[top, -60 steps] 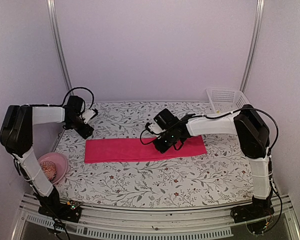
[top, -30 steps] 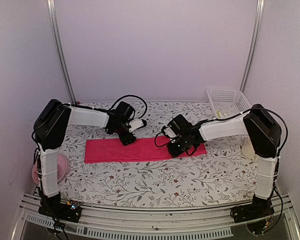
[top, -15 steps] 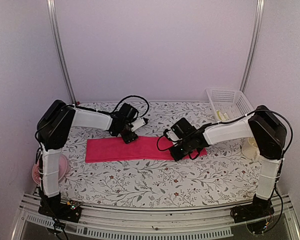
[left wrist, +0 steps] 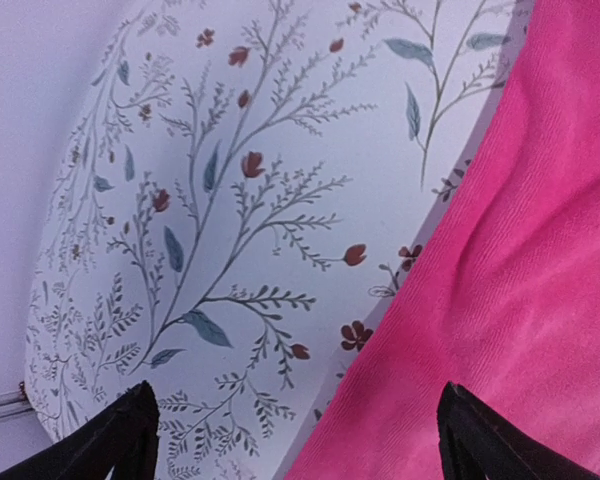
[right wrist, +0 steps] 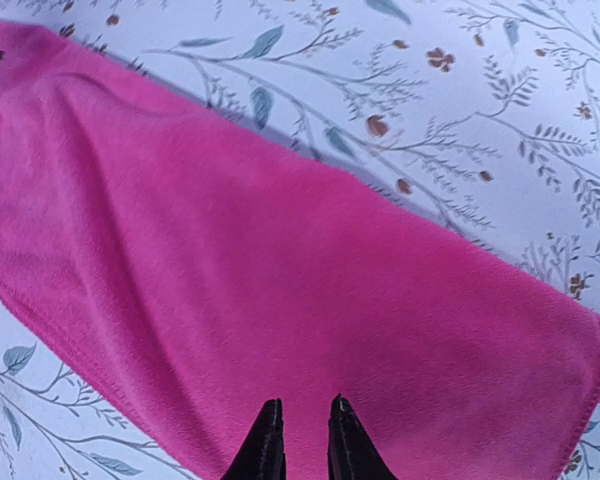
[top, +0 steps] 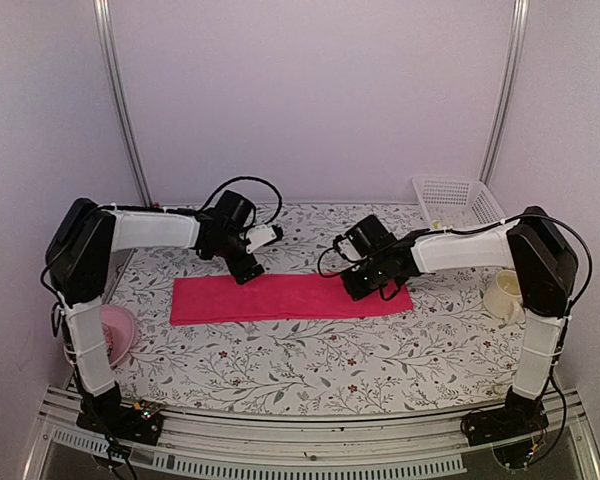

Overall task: Roll the towels
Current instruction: Adjust the towel at the center of the board.

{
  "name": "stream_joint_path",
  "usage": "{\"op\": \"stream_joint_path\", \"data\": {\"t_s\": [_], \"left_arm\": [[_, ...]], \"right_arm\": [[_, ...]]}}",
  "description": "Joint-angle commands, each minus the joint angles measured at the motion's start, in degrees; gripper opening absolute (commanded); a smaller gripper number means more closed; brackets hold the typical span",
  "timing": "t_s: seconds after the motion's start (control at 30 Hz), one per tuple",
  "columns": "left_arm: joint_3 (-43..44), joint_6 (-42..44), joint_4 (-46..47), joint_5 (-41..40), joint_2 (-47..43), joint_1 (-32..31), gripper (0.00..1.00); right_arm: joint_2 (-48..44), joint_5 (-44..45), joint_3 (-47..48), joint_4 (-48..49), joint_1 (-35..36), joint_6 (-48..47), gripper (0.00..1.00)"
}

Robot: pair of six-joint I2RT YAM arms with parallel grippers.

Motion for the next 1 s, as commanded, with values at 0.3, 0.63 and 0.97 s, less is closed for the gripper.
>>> {"op": "stream_joint_path", "data": {"t_s": [0.3,0.63,0.97], "left_arm": [[-14.99,0.11,-6.17,5.64,-13.39,9.30,0.93],[-23.70,0.84,-5.24,5.19,-14.39,14.81,0.91],[-27.07,1.78,-7.97,8.12,-14.38,15.33,0.97]], "right_arm": [[0.53,5.23,0.42,-1.84,-7.65,-1.84,0.14],[2.11,3.74,-2.51,-2.57,-11.57,-0.83,0.14],[3.18,3.49,-2.39,-3.48,-15.45,-1.46,0.14]]}}
